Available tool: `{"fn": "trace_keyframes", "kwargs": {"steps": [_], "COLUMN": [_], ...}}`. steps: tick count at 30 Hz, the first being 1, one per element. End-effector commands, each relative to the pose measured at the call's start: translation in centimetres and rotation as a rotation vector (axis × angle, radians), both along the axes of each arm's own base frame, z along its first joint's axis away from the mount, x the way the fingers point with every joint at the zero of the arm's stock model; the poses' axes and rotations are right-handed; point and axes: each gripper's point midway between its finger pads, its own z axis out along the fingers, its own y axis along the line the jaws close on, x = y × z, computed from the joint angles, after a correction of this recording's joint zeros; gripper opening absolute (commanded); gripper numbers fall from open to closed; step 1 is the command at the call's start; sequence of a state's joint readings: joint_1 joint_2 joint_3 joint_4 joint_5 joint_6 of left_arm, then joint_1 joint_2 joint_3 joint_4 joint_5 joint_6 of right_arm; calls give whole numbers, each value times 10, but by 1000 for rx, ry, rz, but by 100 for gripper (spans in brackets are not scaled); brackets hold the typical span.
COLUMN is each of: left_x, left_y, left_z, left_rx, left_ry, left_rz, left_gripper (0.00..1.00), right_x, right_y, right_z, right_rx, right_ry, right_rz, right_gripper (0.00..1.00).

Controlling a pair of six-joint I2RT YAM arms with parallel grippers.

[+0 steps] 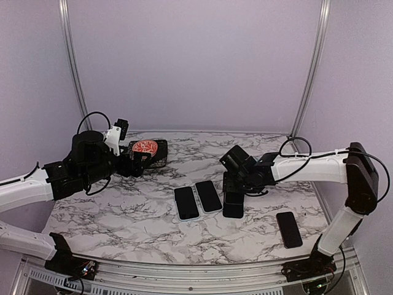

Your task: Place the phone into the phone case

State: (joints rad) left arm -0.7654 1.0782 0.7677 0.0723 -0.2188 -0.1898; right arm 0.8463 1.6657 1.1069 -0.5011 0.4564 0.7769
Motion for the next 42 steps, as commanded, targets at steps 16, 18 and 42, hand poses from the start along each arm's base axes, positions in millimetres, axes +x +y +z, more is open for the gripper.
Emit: {"fn": "trace_keyframes", "kwargs": {"steps": [16,18,42], "left_x": [4,3,5], "left_y": [2,2,2], "left_z": [7,9,6], "left_rx": [6,3,9], "left_ry": [-8,-9,-1], "left_rz": [6,4,7], "left_gripper": [99,99,99], "right_x": [-29,-33,-71], "right_y": [7,3,-6], "right_z": [-40,-43,-79], "right_rx": [13,-1,-115], "right_ry": [94,114,362], "right_rz": [-35,-33,63], "right_gripper": [31,31,90]}}
